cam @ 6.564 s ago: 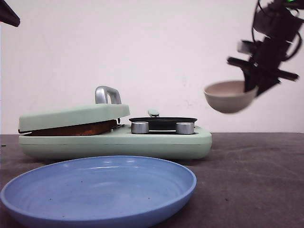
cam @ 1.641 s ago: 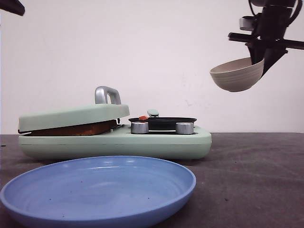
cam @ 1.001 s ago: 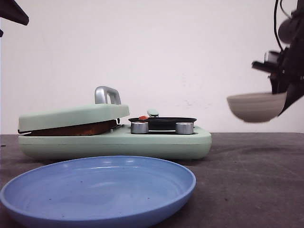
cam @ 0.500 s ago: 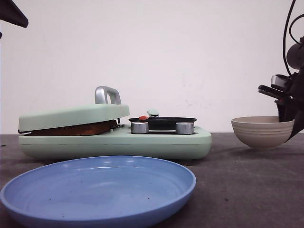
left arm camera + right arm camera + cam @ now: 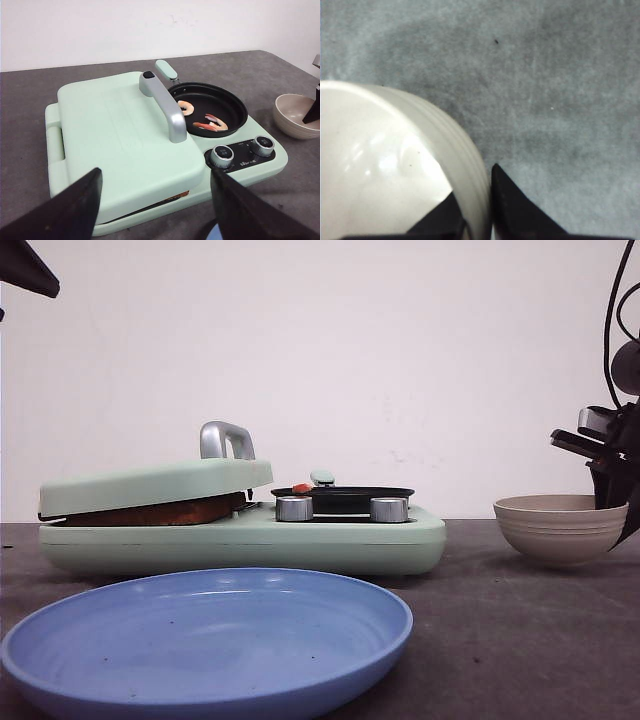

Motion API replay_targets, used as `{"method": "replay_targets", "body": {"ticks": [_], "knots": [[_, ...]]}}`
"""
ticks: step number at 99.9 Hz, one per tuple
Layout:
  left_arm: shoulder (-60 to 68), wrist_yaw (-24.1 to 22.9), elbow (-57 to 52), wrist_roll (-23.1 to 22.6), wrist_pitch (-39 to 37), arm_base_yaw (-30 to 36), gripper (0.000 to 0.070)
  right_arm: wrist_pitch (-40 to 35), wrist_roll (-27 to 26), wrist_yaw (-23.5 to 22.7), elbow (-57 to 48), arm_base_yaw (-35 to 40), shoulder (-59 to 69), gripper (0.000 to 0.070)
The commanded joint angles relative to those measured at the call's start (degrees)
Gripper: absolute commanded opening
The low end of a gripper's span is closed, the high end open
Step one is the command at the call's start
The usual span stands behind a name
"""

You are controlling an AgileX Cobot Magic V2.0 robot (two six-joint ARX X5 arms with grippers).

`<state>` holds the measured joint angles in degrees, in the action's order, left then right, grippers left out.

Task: Make breakfast with bread and shrimp
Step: 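Open the right gripper to release the bowl on the table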

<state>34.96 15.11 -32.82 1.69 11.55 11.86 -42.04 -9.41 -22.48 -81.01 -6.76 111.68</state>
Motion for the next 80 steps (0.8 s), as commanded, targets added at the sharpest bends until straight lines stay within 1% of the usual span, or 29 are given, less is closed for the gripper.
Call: {"method": "replay_targets", "body": {"ticks": [1, 24, 29, 39, 47, 54, 80], "knots": [[0.3, -0.1, -0.2, 0.5, -0.7, 0.0, 0.0350, 0.4, 0.4, -0.1, -0.7, 0.0, 0.8, 0.0003], [0.3, -0.1, -0.2, 0.5, -0.7, 0.0, 0.0350, 0.5, 0.5, -0.1, -0.7, 0.3, 1.2, 0.0011], [0.3, -0.1, -0.2, 0.5, -0.7, 0.0, 0.0350, 0.4, 0.5, -0.1, -0.7, 0.3, 1.2, 0.0052], [0.3, -0.1, -0.2, 0.5, -0.7, 0.0, 0.0350, -0.2, 0.8, -0.1, -0.7, 0.3, 1.2, 0.0179], [0.3, -0.1, -0.2, 0.5, -0.7, 0.0, 0.0350, -0.7, 1.0, -0.1, -0.7, 0.3, 1.2, 0.0232], [0.3, -0.1, -0.2, 0.5, -0.7, 0.0, 0.0350, -1.1, 1.0, -0.1, -0.7, 0.2, 1.1, 0.0242], [0.3, -0.1, -0.2, 0.5, -0.7, 0.0, 0.0351, -1.3, 1.1, 0.0, -0.9, -1.0, -2.3, 0.0244]]}}
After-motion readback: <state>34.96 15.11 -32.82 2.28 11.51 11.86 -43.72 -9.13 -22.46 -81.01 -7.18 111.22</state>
